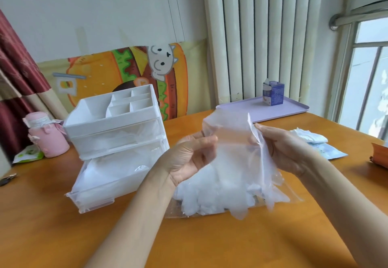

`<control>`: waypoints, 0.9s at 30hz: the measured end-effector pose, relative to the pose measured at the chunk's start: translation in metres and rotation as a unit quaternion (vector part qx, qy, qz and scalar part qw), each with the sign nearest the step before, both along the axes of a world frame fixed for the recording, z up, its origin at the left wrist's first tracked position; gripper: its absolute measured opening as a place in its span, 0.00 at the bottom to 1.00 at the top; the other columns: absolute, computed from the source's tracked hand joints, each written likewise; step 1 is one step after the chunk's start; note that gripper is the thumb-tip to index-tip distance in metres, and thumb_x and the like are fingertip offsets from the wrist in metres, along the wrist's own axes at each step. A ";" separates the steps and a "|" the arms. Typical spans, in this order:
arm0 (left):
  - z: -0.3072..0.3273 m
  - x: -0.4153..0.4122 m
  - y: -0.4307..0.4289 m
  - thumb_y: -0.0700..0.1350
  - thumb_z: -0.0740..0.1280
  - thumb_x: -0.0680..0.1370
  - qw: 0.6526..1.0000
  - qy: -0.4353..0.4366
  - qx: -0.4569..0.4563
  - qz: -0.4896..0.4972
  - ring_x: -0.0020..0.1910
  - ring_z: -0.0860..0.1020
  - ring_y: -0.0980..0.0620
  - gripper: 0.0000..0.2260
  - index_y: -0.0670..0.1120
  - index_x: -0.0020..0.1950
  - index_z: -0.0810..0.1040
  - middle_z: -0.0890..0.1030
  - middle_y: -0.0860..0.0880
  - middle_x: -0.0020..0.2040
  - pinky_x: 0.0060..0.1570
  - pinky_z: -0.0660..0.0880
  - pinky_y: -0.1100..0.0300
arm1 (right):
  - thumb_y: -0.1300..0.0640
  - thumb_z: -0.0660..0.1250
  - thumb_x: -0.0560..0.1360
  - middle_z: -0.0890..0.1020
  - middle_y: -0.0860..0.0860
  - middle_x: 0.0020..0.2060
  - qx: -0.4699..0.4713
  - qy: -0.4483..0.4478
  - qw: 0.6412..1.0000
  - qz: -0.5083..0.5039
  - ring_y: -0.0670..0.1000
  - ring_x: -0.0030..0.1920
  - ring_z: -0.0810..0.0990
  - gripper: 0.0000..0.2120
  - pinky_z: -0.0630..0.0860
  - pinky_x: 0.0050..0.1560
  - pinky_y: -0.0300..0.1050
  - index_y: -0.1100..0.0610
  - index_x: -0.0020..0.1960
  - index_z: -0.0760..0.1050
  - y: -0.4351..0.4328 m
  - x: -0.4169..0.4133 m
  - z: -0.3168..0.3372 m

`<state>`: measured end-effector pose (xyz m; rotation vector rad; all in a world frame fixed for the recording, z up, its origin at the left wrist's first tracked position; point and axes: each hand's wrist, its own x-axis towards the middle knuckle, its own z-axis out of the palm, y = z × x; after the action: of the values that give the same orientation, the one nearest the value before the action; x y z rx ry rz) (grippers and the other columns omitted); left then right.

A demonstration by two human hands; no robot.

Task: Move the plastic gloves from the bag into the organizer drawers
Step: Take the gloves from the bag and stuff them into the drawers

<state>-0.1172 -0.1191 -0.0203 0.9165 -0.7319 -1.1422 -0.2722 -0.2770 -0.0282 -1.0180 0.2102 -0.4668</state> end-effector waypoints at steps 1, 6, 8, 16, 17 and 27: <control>0.004 0.001 0.007 0.40 0.84 0.53 1.000 -0.029 0.008 -0.004 0.34 0.80 0.57 0.27 0.43 0.50 0.84 0.80 0.51 0.37 0.38 0.79 0.65 | 0.61 0.53 0.82 0.80 0.53 0.29 -0.010 0.021 1.000 -0.013 0.47 0.28 0.79 0.15 0.78 0.29 0.38 0.63 0.45 0.77 0.006 0.004 -0.001; 0.020 0.003 0.043 0.49 0.77 0.60 0.980 -0.176 0.079 0.036 0.32 0.75 0.56 0.09 0.47 0.33 0.82 0.79 0.49 0.33 0.35 0.75 0.67 | 0.60 0.59 0.81 0.78 0.61 0.57 -0.139 0.131 0.969 -0.155 0.59 0.60 0.75 0.15 0.73 0.49 0.44 0.69 0.63 0.72 0.040 0.017 -0.006; 0.021 0.005 0.054 0.49 0.74 0.62 0.971 -0.203 0.095 0.081 0.32 0.74 0.55 0.08 0.46 0.33 0.82 0.78 0.49 0.32 0.34 0.73 0.66 | 0.57 0.59 0.81 0.78 0.66 0.56 -0.183 0.141 0.959 -0.163 0.62 0.57 0.77 0.17 0.75 0.46 0.44 0.69 0.61 0.72 0.047 0.026 -0.006; 0.039 0.052 0.105 0.43 0.71 0.75 0.894 -0.342 0.118 0.264 0.30 0.75 0.59 0.04 0.43 0.45 0.83 0.79 0.54 0.30 0.37 0.74 0.68 | 0.51 0.67 0.74 0.74 0.52 0.32 -0.315 0.024 0.943 -0.104 0.48 0.30 0.70 0.13 0.68 0.29 0.37 0.61 0.49 0.74 0.080 0.073 0.033; 0.042 0.063 0.114 0.42 0.70 0.76 0.882 -0.347 0.119 0.296 0.29 0.75 0.60 0.04 0.43 0.43 0.83 0.79 0.54 0.30 0.36 0.74 0.69 | 0.53 0.69 0.72 0.76 0.50 0.31 -0.340 0.020 0.937 -0.079 0.46 0.29 0.71 0.12 0.68 0.27 0.36 0.61 0.49 0.75 0.080 0.081 0.038; 0.036 0.116 0.163 0.46 0.74 0.73 0.724 -0.450 0.280 0.441 0.26 0.70 0.53 0.12 0.39 0.35 0.83 0.74 0.53 0.20 0.31 0.66 0.62 | 0.59 0.76 0.68 0.81 0.44 0.28 -0.481 0.133 0.855 -0.143 0.43 0.30 0.79 0.07 0.73 0.35 0.34 0.54 0.36 0.79 0.088 0.161 0.051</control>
<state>-0.0016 0.0438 0.0160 2.1206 -0.5440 0.0610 -0.1109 -0.1885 0.0233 -2.0644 0.3951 -0.7264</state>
